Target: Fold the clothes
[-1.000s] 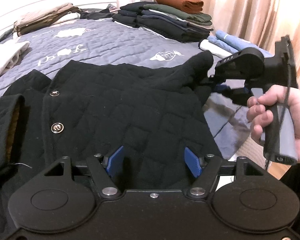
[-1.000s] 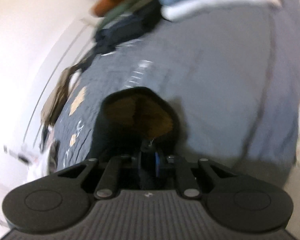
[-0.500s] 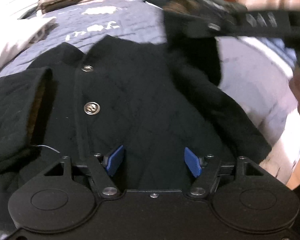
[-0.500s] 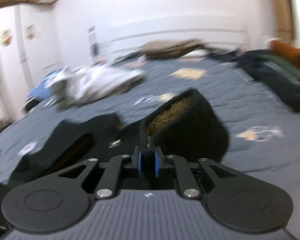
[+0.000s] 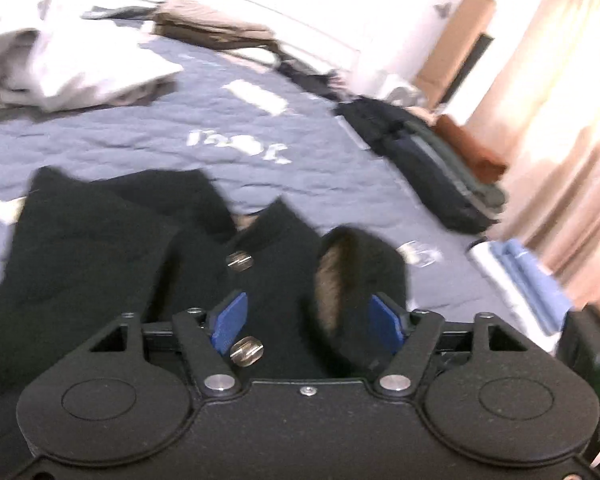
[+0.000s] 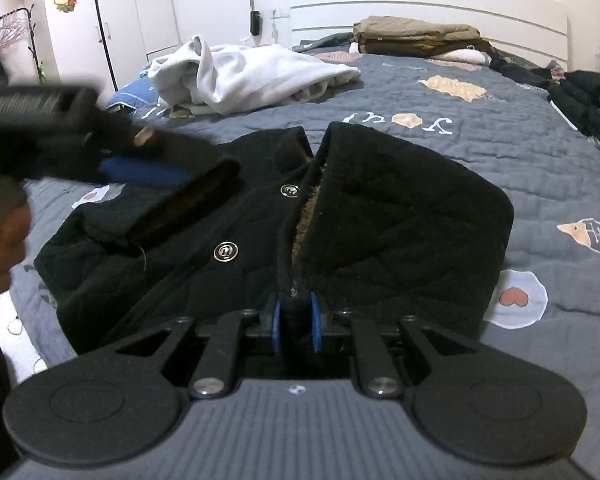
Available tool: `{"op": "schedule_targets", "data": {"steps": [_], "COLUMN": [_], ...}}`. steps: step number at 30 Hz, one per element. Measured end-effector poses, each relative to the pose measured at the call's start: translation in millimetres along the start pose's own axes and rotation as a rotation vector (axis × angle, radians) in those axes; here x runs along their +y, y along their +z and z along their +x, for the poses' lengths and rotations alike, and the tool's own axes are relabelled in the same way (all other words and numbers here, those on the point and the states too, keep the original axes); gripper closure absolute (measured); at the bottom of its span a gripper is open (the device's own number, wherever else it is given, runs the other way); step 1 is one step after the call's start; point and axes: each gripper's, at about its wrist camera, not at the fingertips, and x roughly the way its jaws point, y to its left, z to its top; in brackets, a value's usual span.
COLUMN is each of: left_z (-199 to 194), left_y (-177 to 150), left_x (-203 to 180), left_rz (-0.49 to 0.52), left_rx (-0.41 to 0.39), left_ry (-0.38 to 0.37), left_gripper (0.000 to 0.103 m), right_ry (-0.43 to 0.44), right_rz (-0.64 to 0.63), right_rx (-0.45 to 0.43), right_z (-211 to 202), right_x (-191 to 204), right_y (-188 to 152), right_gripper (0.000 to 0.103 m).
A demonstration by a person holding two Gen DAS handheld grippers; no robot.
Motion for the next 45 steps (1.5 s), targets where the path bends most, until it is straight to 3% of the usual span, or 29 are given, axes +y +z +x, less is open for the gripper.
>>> {"op": "schedule_targets", "data": {"steps": [2, 10, 12, 13, 16, 17, 22, 26, 27, 28, 30, 36, 38, 42, 43, 45], "left_z": [14.4, 76.8, 87.4, 92.4, 104.9, 106.8, 103.5, 99.2, 98.9, 98.9, 95.9, 78.5, 85.2, 128.3, 136.8, 137.3], "left_y": [7.2, 22.7, 22.2, 22.7, 21.7, 21.0, 23.0, 26.0, 25.9, 25.8, 26.8, 38.0, 34.1, 7.0, -0.1, 1.9], "left_x": [-3.5, -11.9, -14.0, -15.0, -16.3, -14.0, -6.7, -9.1, -10.2, -10.6, -9.5, -6.8, -10.7, -4.1, 1.0, 5.8], "left_rz": [0.014, 0.004, 0.004, 0.014, 0.042, 0.027, -0.015, -0.026, -0.024, -0.026, -0.044, -0.132, -0.093, -0.022, -0.018, -0.038], "left_rx": [0.002, 0.049, 0.064, 0.072, 0.115, 0.124, 0.119, 0.103, 0.103, 0.101, 0.080, 0.010, 0.046, 0.224, 0.254, 0.258], "left_ry": [-0.027, -0.115, -0.151, -0.156, -0.180, -0.188, -0.223, -0.253, -0.255, -0.257, -0.273, -0.412, -0.349, -0.103, -0.075, -0.089], "left_gripper": [0.023, 0.022, 0.022, 0.027, 0.070, 0.075, 0.084, 0.086, 0.087, 0.089, 0.091, 0.093, 0.092, 0.090, 0.087, 0.087], "right_ry": [-0.003, -0.032, -0.053, -0.063, -0.122, -0.142, -0.208, -0.213, -0.210, -0.208, -0.208, -0.169, -0.145, -0.133, -0.139, -0.139], "right_rz": [-0.013, -0.099, -0.136, -0.156, -0.173, -0.169, -0.064, 0.024, 0.049, 0.075, 0.141, 0.336, 0.401, 0.484, 0.474, 0.463], "right_rx": [-0.008, -0.035, -0.042, -0.047, -0.045, -0.040, 0.041, 0.157, 0.167, 0.176, 0.190, 0.181, 0.191, 0.246, 0.256, 0.257], "right_z": [-1.1, -8.4, -14.3, -19.3, -37.6, -43.3, -44.5, -24.7, -22.8, -21.1, -21.5, -42.5, -45.6, -41.7, -40.2, -40.1], "right_x": [1.4, 12.4, 19.0, 22.8, 29.5, 29.7, 12.7, 0.7, -1.6, -3.9, -9.9, -27.2, -35.3, -54.0, -54.6, -53.4], "right_y": [-0.4, -4.1, -5.6, -6.7, -10.5, -11.3, -18.4, -37.5, -39.8, -41.8, -46.4, -62.2, -66.3, -75.2, -77.2, -78.2], "right_gripper": [0.088, 0.086, 0.080, 0.077, 0.064, 0.062, 0.059, 0.060, 0.064, 0.065, 0.085, 0.089, 0.089, 0.088, 0.087, 0.086]}}
